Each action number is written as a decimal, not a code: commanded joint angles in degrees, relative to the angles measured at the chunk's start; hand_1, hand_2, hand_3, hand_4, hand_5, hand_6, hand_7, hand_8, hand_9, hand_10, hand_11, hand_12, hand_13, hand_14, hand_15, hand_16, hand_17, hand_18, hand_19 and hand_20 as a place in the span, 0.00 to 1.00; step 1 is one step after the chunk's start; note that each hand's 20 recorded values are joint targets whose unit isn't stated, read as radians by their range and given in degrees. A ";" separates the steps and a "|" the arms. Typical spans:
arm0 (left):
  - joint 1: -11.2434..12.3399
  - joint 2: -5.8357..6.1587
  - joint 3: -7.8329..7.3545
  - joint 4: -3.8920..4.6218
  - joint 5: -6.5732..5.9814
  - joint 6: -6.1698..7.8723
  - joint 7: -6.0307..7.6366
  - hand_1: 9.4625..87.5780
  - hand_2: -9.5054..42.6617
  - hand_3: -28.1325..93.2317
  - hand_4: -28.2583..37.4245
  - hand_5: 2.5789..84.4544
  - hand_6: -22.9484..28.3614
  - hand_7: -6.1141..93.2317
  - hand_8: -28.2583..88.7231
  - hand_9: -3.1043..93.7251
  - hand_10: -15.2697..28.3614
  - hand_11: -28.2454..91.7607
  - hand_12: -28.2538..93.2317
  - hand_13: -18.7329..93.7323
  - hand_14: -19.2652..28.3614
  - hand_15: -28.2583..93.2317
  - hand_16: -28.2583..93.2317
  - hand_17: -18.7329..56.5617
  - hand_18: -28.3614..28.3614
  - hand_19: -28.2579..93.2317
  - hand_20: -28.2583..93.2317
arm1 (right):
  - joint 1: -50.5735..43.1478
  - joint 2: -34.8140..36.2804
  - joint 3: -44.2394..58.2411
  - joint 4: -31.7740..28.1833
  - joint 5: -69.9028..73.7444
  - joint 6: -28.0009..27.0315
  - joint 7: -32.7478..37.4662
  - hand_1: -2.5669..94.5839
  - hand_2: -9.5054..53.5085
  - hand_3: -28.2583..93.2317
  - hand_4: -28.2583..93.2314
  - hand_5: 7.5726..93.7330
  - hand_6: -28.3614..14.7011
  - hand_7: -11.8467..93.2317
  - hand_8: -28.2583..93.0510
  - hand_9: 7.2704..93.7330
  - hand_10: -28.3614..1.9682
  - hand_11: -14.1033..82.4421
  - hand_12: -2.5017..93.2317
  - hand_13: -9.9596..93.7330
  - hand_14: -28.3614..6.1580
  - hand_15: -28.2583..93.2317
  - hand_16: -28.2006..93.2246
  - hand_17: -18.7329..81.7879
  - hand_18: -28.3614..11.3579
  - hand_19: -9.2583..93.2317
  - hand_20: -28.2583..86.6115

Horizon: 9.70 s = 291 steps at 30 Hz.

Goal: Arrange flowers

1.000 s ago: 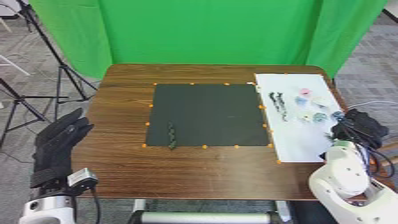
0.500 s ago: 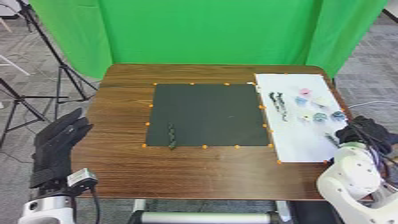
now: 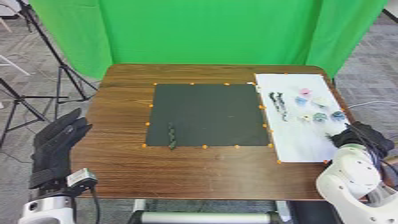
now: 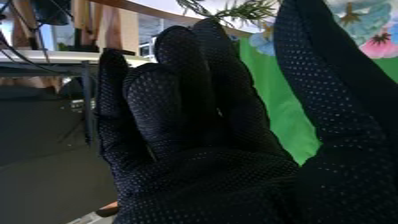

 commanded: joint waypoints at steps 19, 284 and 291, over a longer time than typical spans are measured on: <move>0.42 -0.48 -0.11 -0.22 0.30 -0.56 -0.43 0.25 0.21 0.91 0.20 0.49 0.68 0.23 0.15 0.39 0.82 0.59 0.29 0.39 0.98 0.78 0.08 0.14 0.90 0.70 0.36 | 1.64 2.08 -4.54 3.00 -4.38 7.83 1.16 0.69 0.00 0.77 0.01 0.91 0.41 0.23 0.35 0.85 0.55 0.60 0.37 0.82 0.48 0.87 0.47 0.44 0.02 0.86 0.42; -4.63 -0.53 4.15 -0.07 1.74 -0.48 -2.17 0.26 0.21 0.91 0.22 0.49 0.68 0.23 0.15 0.39 0.82 0.59 0.29 0.39 0.98 0.78 0.08 0.14 0.90 0.70 0.35 | 32.40 -14.23 -23.93 26.68 -1.04 1.63 -10.64 0.57 0.00 0.84 0.00 0.87 0.58 0.38 0.35 0.91 0.52 0.53 0.34 0.86 0.54 0.84 0.45 0.49 0.05 0.97 0.26; -4.43 -0.45 4.14 -0.08 1.43 -0.28 -2.16 0.26 0.21 0.91 0.22 0.49 0.68 0.23 0.15 0.39 0.82 0.59 0.29 0.39 0.98 0.78 0.08 0.14 0.90 0.70 0.35 | 33.96 -13.30 -25.99 26.30 -1.40 7.36 -10.26 0.58 0.00 0.85 0.00 0.89 0.57 0.36 0.37 0.93 0.56 0.53 0.35 0.88 0.57 0.84 0.46 0.51 0.06 0.98 0.26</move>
